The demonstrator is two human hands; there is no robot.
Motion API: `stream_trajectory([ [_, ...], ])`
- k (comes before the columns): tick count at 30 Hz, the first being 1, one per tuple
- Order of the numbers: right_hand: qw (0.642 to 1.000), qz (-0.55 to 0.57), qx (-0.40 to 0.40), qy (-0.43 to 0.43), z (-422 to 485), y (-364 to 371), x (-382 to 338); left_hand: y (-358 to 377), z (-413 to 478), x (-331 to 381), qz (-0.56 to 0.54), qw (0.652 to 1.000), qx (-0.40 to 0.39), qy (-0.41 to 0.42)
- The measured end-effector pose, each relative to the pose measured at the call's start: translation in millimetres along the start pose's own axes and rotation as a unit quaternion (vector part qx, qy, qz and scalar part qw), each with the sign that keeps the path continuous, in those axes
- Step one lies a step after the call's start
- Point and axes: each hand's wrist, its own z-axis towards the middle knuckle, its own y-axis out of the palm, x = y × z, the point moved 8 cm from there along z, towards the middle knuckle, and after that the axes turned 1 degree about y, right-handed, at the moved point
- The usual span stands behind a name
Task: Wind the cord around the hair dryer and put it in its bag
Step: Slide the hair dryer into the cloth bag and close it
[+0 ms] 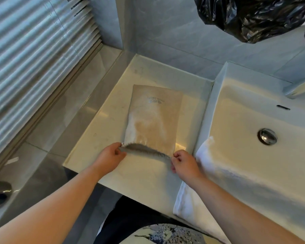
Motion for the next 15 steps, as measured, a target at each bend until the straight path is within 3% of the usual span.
stream_trajectory([
  [3,0.999,0.031,0.007,0.005,-7.0,-2.5,-8.6,-1.1,7.2,17.1,0.043,0.998,-0.030,0.046],
  [7,0.997,0.067,0.018,0.032,-15.4,-3.7,-11.7,-3.7,13.9,20.1,0.061,0.996,-0.063,0.027],
  [9,0.996,0.075,0.040,0.042,-18.1,-6.2,-11.7,-12.7,13.5,9.5,-0.039,0.997,-0.057,-0.038],
  [12,0.995,0.064,0.068,0.044,-20.2,-8.3,-10.9,-25.7,12.1,-10.1,-0.311,0.941,-0.021,-0.132],
  [15,0.995,0.041,0.089,0.028,-25.8,-10.3,-12.5,-35.6,14.7,-17.0,-0.352,0.924,-0.001,-0.149],
])
